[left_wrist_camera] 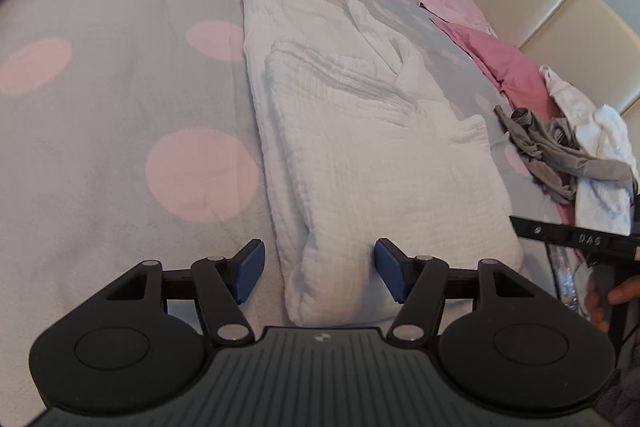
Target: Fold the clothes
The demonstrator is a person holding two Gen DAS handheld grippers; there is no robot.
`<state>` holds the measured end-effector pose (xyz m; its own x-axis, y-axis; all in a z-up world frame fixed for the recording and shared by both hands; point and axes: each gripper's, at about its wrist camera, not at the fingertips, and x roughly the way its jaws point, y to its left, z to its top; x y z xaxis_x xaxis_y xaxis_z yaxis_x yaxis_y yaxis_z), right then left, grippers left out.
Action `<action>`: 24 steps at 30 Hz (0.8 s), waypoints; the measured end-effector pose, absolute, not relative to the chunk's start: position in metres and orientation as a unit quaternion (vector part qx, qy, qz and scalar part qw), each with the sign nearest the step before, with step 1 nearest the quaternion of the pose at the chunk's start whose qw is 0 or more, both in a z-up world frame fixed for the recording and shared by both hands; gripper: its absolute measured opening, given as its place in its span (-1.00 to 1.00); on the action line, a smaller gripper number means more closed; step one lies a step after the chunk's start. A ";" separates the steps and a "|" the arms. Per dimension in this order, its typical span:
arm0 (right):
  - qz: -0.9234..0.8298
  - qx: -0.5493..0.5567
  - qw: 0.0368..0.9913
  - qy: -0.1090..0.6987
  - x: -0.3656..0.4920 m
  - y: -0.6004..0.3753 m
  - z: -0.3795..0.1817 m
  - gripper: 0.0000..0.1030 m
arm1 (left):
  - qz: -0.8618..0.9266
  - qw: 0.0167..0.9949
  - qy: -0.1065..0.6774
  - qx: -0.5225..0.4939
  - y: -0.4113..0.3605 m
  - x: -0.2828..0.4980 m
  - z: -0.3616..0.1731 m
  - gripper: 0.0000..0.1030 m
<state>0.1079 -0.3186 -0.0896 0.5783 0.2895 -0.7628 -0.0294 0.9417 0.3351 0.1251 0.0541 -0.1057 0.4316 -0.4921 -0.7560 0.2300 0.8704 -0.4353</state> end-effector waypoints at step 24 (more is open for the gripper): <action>0.138 0.187 0.855 0.463 0.115 -0.299 -0.086 -0.66 | -0.253 0.821 0.504 -0.090 0.042 0.111 -0.086 -0.54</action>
<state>0.1152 -0.2986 -0.0862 0.5332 0.4086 -0.7407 -0.0628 0.8923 0.4470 0.1111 0.0417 -0.0865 0.3645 -0.5066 -0.7813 0.3253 0.8555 -0.4029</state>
